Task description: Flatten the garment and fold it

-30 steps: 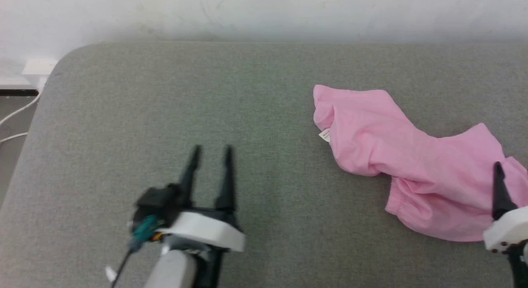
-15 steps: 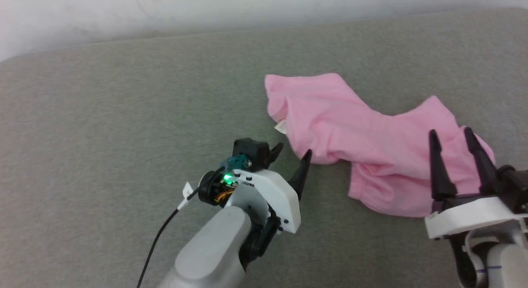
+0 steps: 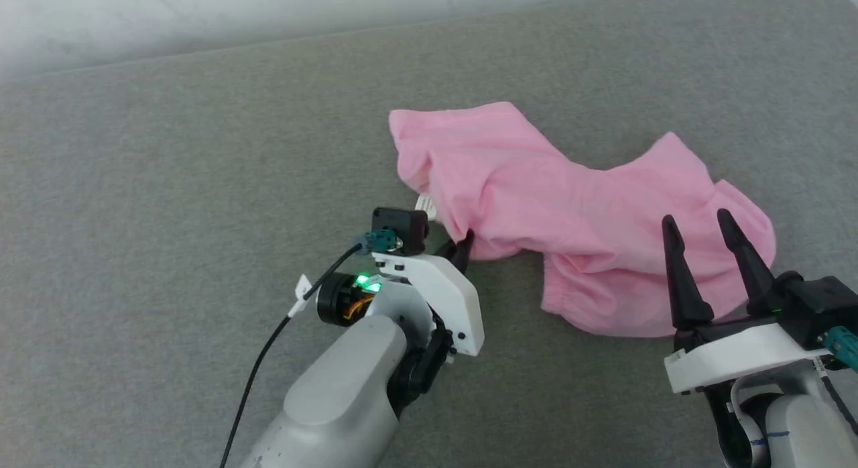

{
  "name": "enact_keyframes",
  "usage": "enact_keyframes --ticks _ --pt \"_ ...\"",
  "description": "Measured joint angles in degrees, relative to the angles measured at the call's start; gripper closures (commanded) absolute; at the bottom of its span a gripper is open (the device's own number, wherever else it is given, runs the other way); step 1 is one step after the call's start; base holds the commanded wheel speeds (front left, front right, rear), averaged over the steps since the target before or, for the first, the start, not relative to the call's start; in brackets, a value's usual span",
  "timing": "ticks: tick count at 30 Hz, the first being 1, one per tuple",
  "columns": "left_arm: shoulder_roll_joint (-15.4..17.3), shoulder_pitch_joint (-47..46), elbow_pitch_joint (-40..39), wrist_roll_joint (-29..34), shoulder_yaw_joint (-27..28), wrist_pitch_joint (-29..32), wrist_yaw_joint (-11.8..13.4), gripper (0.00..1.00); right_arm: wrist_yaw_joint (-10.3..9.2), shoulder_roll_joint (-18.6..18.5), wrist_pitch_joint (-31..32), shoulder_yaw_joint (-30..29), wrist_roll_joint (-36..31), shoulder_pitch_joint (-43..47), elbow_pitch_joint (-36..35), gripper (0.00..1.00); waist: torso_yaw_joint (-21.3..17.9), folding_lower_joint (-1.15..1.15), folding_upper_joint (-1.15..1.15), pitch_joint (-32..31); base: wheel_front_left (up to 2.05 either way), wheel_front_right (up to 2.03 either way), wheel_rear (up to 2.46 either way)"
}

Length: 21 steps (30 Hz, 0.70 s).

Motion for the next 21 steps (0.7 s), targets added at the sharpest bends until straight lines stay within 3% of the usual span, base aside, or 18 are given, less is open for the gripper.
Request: enact_keyframes --ticks 6,13,17,20,21 --pt "2.5 3.1 -6.0 -2.0 4.3 -5.3 1.1 1.00 0.00 0.0 0.6 -1.0 -0.5 -0.1 -0.6 0.00 3.0 0.00 0.00 -1.2 0.00 0.00 0.00" --pt "15.3 8.6 -18.7 -2.7 13.1 -5.1 7.7 1.00 0.00 0.0 1.9 -1.1 -0.5 0.0 -1.6 0.00 6.8 -0.01 0.00 -3.3 0.00 0.00 0.00" --pt "21.7 8.8 -21.7 -3.1 16.9 -2.6 9.1 1.00 0.00 0.0 2.8 -0.2 -0.6 -0.1 -1.9 0.00 8.4 -0.01 0.00 -3.8 0.00 0.00 0.00" --pt "23.0 8.7 -22.1 -3.8 18.2 -1.4 9.1 1.00 0.00 0.0 3.8 0.8 -1.0 -0.2 -1.9 0.00 9.3 -0.01 0.00 -3.7 0.00 0.00 0.00" --pt "23.0 8.5 -21.9 -4.1 18.4 -1.4 9.1 0.58 0.00 0.0 4.0 1.3 -1.1 -0.3 -1.9 0.00 9.5 -0.01 0.00 -3.6 0.00 0.00 0.00"
